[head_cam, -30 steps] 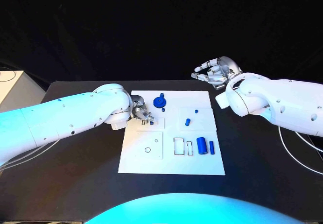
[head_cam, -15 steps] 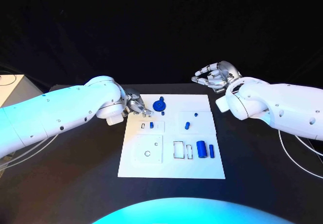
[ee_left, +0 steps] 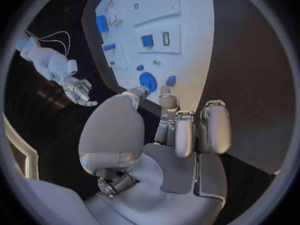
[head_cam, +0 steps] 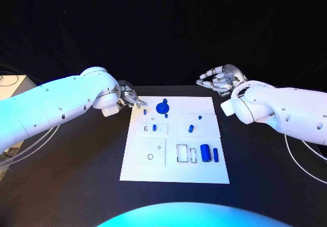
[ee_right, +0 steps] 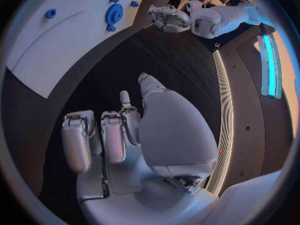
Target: Assemble the parts on the task board
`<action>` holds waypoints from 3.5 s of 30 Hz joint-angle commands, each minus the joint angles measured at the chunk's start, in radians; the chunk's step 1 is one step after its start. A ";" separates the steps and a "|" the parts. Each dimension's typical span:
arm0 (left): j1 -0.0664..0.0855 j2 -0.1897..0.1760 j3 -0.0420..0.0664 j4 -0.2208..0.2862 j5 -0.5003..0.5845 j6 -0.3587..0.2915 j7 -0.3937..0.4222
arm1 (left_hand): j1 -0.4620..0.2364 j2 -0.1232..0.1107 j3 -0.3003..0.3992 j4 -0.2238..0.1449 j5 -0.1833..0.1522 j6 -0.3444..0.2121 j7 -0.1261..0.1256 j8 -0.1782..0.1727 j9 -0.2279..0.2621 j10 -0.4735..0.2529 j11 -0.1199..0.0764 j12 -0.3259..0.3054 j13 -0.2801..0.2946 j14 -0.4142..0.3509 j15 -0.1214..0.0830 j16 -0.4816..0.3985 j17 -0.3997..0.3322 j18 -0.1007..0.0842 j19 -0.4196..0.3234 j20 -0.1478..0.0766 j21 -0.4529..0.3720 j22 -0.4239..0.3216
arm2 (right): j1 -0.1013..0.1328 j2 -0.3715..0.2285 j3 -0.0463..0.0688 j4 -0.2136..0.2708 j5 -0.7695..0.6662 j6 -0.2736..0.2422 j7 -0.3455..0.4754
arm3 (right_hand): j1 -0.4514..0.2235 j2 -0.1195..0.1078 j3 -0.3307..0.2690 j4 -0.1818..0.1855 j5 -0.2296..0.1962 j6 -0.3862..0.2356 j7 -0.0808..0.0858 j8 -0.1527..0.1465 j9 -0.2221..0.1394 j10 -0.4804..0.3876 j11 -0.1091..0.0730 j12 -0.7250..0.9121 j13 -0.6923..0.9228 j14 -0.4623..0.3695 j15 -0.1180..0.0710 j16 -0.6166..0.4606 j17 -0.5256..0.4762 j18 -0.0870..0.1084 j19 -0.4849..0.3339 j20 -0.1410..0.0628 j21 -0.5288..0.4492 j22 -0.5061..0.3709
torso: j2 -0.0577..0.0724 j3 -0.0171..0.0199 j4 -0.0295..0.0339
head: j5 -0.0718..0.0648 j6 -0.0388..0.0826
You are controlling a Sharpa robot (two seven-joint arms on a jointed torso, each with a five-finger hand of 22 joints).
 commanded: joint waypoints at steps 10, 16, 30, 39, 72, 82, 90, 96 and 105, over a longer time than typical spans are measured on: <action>0.004 0.074 -0.004 -0.109 -0.039 0.056 0.031 | -0.011 -0.011 -0.018 -0.003 -0.010 -0.010 0.004 -0.003 0.002 -0.013 0.002 -0.005 -0.006 0.094 0.011 -0.006 0.234 -0.004 -0.010 0.002 -0.007 -0.004 | 0.000 -0.005 0.000 0.007 -0.005 0.011 0.010 | -0.010 -0.001 0.002 0.002 -0.004 -0.008 0.000 0.006 -0.001 -0.006 0.000 -0.006 0.098 0.077 0.008 -0.005 0.150 -0.006 0.089 0.007 -0.004 0.242 | 0.013 -0.0019 0.0003 | 0.000 0.005; 0.003 0.107 -0.012 -0.158 -0.040 0.077 0.032 | -0.011 -0.007 -0.020 -0.003 -0.011 -0.014 0.006 -0.006 0.001 -0.016 0.003 -0.007 -0.009 0.094 0.012 -0.007 0.234 -0.003 -0.012 0.003 -0.009 -0.007 | 0.000 -0.006 0.000 0.010 -0.006 0.011 0.010 | -0.010 -0.001 0.002 0.002 -0.004 -0.008 0.000 0.006 -0.001 -0.006 0.000 -0.006 0.098 0.077 0.008 -0.005 0.150 -0.006 0.089 0.007 -0.004 0.242 | 0.018 -0.0027 -0.0018 | 0.001 0.008; 0.001 0.141 -0.026 -0.213 -0.041 0.111 0.034 | -0.007 -0.003 -0.020 -0.004 -0.011 -0.018 0.007 -0.008 0.001 -0.020 0.004 -0.009 -0.012 0.094 0.013 -0.007 0.233 -0.002 -0.015 0.003 -0.010 -0.010 | 0.000 -0.007 0.000 0.012 -0.006 0.009 0.011 | -0.010 -0.001 0.002 0.002 -0.004 -0.008 0.000 0.006 -0.001 -0.006 0.000 -0.006 0.098 0.077 0.008 -0.005 0.150 -0.006 0.089 0.007 -0.004 0.242 | 0.016 -0.0022 -0.0015 | -0.002 0.003; -0.001 0.156 -0.034 -0.233 -0.037 0.132 0.035 | 0.001 0.004 -0.018 -0.006 -0.011 -0.019 0.008 -0.008 0.001 -0.024 0.005 -0.010 -0.014 0.093 0.014 -0.007 0.232 -0.002 -0.016 0.005 -0.011 -0.011 | 0.001 -0.006 0.000 0.012 -0.006 0.009 0.011 | -0.012 -0.001 0.003 0.001 -0.003 -0.010 0.000 0.008 -0.001 -0.006 0.000 -0.006 0.097 0.077 0.007 -0.005 0.149 -0.006 0.089 0.007 -0.005 0.241 | 0.017 -0.0026 -0.0013 | -0.005 0.001; -0.004 0.145 -0.041 -0.216 0.058 0.108 0.066 | 0.184 0.034 0.361 -0.152 -0.012 -0.058 0.012 0.038 0.065 -0.033 0.005 -0.016 -0.031 0.092 0.015 -0.008 0.231 -0.002 -0.019 0.008 -0.011 -0.005 | 0.001 -0.002 0.000 0.007 -0.006 0.012 0.011 | -0.013 0.000 0.004 0.001 -0.002 -0.010 0.000 0.009 -0.001 -0.005 0.000 -0.005 0.097 0.077 0.007 -0.006 0.149 -0.006 0.089 0.007 -0.005 0.241 | 0.014 -0.0014 -0.0011 | -0.005 -0.007; -0.003 0.103 -0.038 -0.159 0.094 0.080 0.060 | 0.155 0.017 0.426 -0.192 -0.006 -0.051 0.013 0.050 0.078 -0.020 0.005 -0.002 -0.017 0.094 0.015 -0.005 0.236 -0.004 -0.014 0.009 -0.006 0.004 | 0.001 -0.004 0.000 0.006 -0.006 0.012 0.011 | -0.014 0.000 0.004 0.001 -0.002 -0.010 0.000 0.010 -0.001 -0.005 0.000 -0.005 0.097 0.077 0.007 -0.005 0.150 -0.006 0.089 0.007 -0.005 0.241 | 0.012 -0.0007 0.0013 | -0.001 -0.005; -0.002 0.013 -0.037 -0.020 0.107 0.029 0.046 | 0.115 -0.017 0.491 -0.234 0.020 -0.022 0.006 0.056 0.083 0.019 -0.003 0.026 0.018 0.104 0.007 0.010 0.263 -0.010 0.008 0.004 0.009 0.036 | 0.001 -0.009 0.000 0.006 -0.006 0.011 0.011 | -0.014 0.000 0.004 0.001 -0.002 -0.010 0.000 0.010 -0.001 -0.005 0.000 -0.005 0.097 0.077 0.007 -0.005 0.150 -0.006 0.089 0.007 -0.005 0.241 | 0.002 0.0032 0.0039 | 0.003 -0.011; -0.002 -0.038 -0.038 0.063 0.101 -0.011 0.034 | 0.097 -0.031 0.515 -0.250 0.048 -0.005 0.001 0.056 0.082 0.040 -0.008 0.039 0.037 0.104 0.002 0.010 0.263 -0.014 0.020 0.000 0.018 0.053 | 0.000 -0.012 0.000 0.005 -0.005 0.011 0.011 | -0.014 0.000 0.004 0.001 -0.002 -0.010 0.000 0.010 -0.001 -0.005 0.000 -0.005 0.097 0.077 0.007 -0.005 0.150 -0.006 0.089 0.007 -0.005 0.241 | -0.003 0.0043 0.0034 | 0.007 -0.015; -0.005 -0.081 -0.054 0.151 0.087 -0.074 0.022 | 0.073 -0.042 0.528 -0.263 0.109 0.013 -0.005 0.056 0.082 0.062 -0.014 0.052 0.058 0.104 -0.003 0.010 0.263 -0.017 0.029 -0.005 0.024 0.066 | 0.000 -0.016 0.000 0.003 -0.005 0.010 0.011 | -0.014 0.000 0.004 0.001 -0.002 -0.010 0.000 0.010 -0.001 -0.005 0.000 -0.005 0.097 0.077 0.007 -0.005 0.150 -0.006 0.089 0.007 -0.005 0.241 | -0.005 0.0043 0.0053 | 0.013 -0.018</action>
